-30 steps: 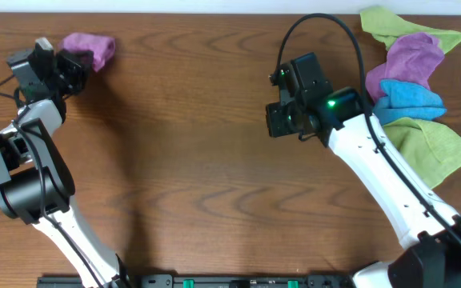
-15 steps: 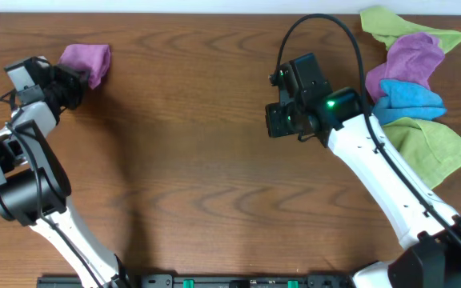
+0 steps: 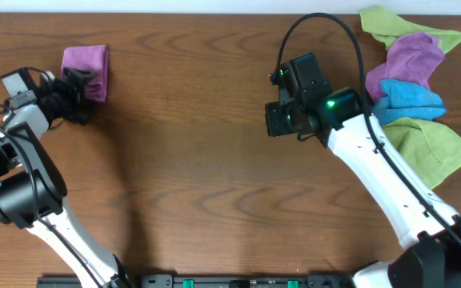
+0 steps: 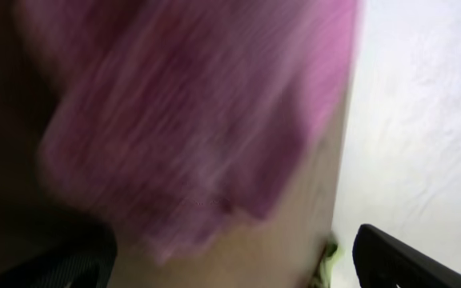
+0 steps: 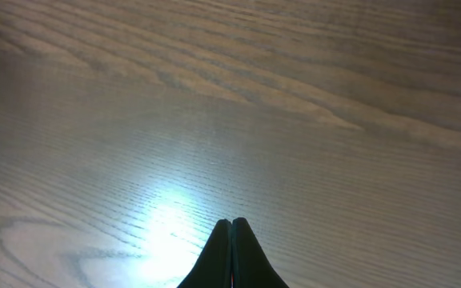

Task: Fold the cloth
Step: 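Release the folded cloth with the left gripper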

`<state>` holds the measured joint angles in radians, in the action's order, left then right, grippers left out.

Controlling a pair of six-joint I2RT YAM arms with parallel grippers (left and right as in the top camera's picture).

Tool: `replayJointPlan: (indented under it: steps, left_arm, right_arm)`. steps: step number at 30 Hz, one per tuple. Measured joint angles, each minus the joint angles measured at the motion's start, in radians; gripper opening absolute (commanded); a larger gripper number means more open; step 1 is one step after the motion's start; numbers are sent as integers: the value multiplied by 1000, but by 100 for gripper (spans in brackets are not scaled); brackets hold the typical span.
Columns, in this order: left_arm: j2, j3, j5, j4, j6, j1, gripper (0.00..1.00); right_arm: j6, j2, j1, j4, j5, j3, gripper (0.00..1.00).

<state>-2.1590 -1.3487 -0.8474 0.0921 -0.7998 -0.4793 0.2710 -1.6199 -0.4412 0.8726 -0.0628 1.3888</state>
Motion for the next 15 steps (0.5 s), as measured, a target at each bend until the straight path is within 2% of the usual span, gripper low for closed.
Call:
replayJointPlan:
  steps: [3, 8, 13, 15]
  left_arm:
    - [37, 0, 27, 122, 61, -6, 95]
    - [177, 0, 110, 227, 169, -21, 95]
    - [421, 0, 167, 385, 304, -23, 95]
    - [536, -1, 198, 509, 378, -21, 95]
  right_arm:
    - [0, 0, 0, 5, 0, 0, 1]
    - [0, 0, 0, 18, -14, 0, 1]
    - [1, 15, 0, 25, -35, 0, 2]
    - [0, 55, 0, 33, -30, 0, 1]
